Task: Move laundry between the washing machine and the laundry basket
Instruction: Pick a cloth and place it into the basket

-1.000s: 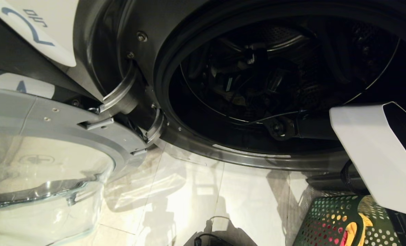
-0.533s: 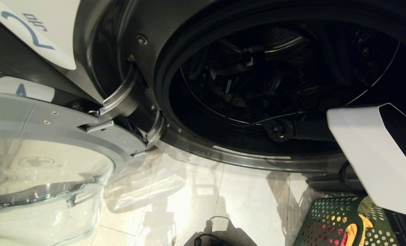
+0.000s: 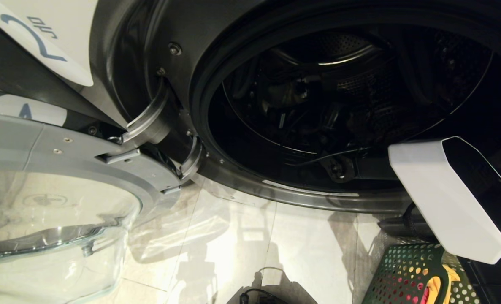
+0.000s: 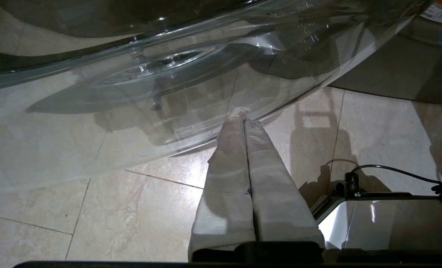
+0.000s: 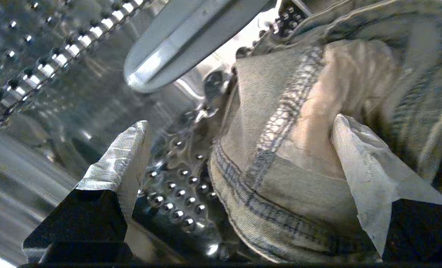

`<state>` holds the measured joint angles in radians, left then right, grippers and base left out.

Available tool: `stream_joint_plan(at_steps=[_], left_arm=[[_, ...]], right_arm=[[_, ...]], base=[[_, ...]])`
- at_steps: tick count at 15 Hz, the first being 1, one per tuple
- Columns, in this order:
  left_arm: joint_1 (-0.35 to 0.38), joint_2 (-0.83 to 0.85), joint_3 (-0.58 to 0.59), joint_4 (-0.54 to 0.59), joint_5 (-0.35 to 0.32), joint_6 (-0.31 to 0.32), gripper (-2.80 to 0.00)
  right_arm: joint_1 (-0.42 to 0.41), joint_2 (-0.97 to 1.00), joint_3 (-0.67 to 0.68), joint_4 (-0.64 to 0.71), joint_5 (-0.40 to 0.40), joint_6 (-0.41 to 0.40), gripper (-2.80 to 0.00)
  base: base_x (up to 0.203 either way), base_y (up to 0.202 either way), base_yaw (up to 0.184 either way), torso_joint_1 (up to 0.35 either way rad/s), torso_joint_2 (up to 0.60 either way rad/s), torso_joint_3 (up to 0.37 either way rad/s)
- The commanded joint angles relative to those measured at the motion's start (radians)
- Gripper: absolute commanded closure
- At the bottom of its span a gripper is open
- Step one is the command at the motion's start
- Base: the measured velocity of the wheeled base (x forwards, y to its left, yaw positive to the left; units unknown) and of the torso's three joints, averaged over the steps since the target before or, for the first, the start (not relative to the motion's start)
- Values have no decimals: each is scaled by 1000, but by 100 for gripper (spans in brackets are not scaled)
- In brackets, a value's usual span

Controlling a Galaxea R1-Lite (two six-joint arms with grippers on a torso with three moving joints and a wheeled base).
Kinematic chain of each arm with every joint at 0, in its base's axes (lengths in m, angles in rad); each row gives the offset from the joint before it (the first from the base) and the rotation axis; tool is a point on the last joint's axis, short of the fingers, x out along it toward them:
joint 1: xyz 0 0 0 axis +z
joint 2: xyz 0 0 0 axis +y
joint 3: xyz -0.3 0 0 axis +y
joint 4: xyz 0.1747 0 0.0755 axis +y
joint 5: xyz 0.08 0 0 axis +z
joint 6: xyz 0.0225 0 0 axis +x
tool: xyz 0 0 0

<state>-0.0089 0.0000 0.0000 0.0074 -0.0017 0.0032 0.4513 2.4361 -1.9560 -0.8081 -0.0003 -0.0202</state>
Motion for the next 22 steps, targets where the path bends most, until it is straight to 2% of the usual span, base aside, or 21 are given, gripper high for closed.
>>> stream_joint_plan(at_steps=[1, 7, 9, 12, 22], left_arm=[[0, 2, 0, 0, 0, 0, 0], [0, 2, 0, 0, 0, 0, 0], [0, 2, 0, 0, 0, 0, 0], [0, 2, 0, 0, 0, 0, 0], [0, 2, 0, 0, 0, 1, 0]], right_arm=[[-3, 18, 0, -5, -1, -1, -280], [-32, 20, -1, -6, -50, -18, -280], [-40, 19, 0, -59, -64, -23, -280], [-65, 50, 0, -85, -108, -73, -280], [-65, 80, 0, -61, -107, -76, -280]], base=[[0, 0, 0, 0, 0, 0], [0, 0, 0, 0, 0, 0], [0, 0, 0, 0, 0, 0], [0, 0, 0, 0, 0, 0], [0, 0, 0, 0, 0, 0]])
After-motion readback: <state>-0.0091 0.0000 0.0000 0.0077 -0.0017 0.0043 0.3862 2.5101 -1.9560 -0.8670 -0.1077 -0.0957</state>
